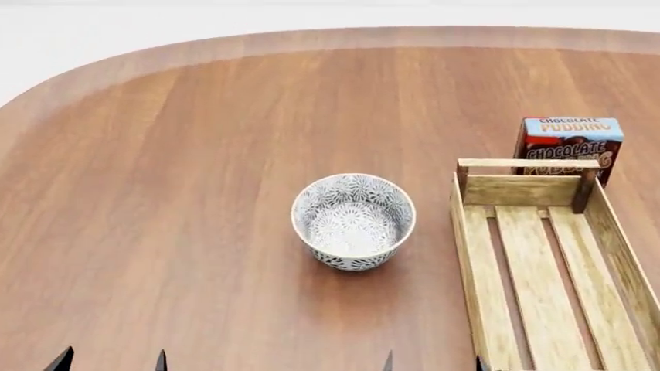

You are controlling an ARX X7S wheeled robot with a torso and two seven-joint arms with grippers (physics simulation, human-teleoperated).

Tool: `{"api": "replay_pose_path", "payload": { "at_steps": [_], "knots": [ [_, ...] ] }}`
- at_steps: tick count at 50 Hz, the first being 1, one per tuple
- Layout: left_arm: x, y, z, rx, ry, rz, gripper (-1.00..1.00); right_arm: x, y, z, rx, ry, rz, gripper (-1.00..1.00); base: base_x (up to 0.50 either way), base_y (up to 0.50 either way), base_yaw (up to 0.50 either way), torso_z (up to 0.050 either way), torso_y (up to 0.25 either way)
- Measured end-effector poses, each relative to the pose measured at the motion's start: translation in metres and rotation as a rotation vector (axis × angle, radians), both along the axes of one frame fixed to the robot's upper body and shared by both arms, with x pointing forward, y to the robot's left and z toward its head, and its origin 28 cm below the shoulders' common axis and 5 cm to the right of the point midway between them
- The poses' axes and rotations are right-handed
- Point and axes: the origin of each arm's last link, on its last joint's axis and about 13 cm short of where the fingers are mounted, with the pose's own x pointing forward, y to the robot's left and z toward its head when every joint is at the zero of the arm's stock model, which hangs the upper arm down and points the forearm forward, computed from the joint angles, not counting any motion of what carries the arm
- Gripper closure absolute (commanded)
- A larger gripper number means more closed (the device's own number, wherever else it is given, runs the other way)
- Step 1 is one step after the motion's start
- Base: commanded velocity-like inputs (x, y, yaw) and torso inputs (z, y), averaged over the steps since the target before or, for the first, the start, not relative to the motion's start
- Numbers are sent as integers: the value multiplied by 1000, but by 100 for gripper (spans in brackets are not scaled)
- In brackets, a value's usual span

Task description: Pick up the bowl on the left and put it in the tray.

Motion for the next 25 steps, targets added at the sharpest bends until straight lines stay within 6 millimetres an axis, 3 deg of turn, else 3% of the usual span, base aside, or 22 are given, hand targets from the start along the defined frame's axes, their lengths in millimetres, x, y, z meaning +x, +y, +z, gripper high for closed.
{"api": "replay_pose_path", "payload": {
  "at_steps": [12, 19, 25],
  "knots": [
    [0, 0, 0, 1, 2, 2, -100, 1, 0, -1, -8, 18, 0, -100, 469, 0, 0, 0, 0],
    [1, 1, 2, 9, 2, 14, -100, 4, 0, -2, -25, 64, -9, -100, 21, 0, 0, 0, 0],
    [4, 3, 17, 14, 1, 18, -100, 8, -2, 11, -46, 121, -20, -100, 0, 0, 0, 0, 0]
  ]
}}
